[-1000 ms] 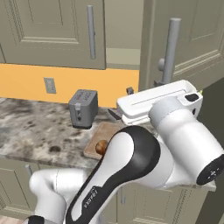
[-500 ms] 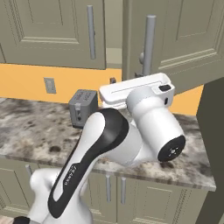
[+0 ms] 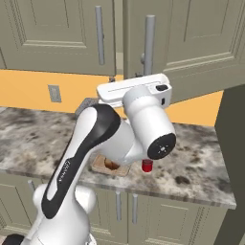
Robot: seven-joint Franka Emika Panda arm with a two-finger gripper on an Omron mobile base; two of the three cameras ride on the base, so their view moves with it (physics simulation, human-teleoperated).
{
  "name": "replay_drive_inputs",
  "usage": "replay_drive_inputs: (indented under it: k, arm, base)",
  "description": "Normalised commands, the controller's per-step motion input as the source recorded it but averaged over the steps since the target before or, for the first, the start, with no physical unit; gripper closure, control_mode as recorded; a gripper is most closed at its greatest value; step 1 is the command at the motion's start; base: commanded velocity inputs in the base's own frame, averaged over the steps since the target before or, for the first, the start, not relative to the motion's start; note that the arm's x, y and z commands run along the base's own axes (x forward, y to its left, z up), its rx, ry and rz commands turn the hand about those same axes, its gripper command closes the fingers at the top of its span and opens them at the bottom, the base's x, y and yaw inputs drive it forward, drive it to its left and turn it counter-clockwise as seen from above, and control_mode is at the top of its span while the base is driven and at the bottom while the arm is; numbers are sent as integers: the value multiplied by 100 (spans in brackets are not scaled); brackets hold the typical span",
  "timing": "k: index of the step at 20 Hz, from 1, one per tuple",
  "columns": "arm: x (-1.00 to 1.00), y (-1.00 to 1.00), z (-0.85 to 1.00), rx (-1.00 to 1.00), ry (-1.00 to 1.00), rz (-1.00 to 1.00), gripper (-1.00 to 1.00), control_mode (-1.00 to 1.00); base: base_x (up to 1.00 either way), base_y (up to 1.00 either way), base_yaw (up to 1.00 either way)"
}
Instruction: Pick the bread, place it on the cutting board, pick the jam, place it on the counter, and close the cabinet.
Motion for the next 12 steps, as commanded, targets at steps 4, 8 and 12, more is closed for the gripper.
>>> replay_drive_inputs:
  k: [4,8,12]
  arm:
    - [59,25,0,0,0,0,-100,-100]
    - [54,26,0,0,0,0,-100,-100]
    - [49,24,0,0,0,0,-100,-100]
  base:
    - [0,0,0]
    - [0,0,0]
    - [0,0,0]
